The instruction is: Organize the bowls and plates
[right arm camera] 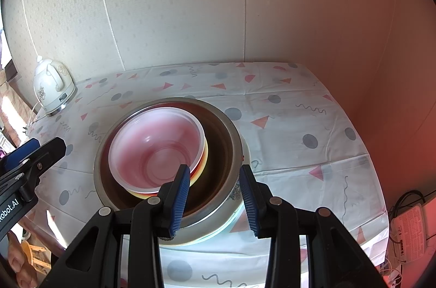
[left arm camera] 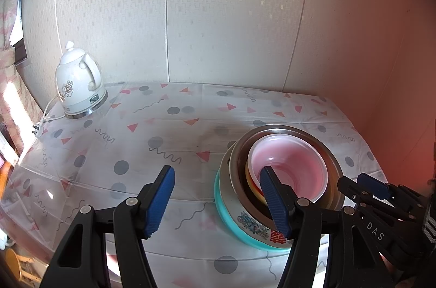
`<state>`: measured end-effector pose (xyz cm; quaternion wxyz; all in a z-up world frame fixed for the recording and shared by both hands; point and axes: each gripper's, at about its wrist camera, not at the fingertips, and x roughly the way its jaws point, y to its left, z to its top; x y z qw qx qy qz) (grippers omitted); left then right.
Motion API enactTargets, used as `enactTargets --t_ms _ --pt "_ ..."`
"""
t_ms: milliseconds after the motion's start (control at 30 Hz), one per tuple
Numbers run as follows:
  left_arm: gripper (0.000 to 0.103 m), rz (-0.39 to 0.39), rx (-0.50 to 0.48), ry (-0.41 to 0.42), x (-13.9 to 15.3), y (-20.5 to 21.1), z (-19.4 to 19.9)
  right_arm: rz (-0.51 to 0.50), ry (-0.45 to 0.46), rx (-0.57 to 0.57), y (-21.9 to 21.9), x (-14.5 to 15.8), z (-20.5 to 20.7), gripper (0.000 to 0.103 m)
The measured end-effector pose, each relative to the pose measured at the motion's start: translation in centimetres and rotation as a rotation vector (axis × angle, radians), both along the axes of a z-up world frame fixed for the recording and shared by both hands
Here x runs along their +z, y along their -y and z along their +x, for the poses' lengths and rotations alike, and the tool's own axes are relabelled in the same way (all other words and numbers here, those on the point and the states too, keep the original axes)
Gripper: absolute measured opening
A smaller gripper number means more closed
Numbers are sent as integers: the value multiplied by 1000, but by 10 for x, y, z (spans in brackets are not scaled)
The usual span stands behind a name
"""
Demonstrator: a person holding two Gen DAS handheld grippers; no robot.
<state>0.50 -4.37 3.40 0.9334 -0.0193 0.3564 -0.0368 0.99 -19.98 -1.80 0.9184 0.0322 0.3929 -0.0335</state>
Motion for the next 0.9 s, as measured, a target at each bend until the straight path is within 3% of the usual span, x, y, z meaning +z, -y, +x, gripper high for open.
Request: enactTargets --t_ms 900 --pt "65 -1 -9 29 3 2 -1 7 11 5 2 2 2 38"
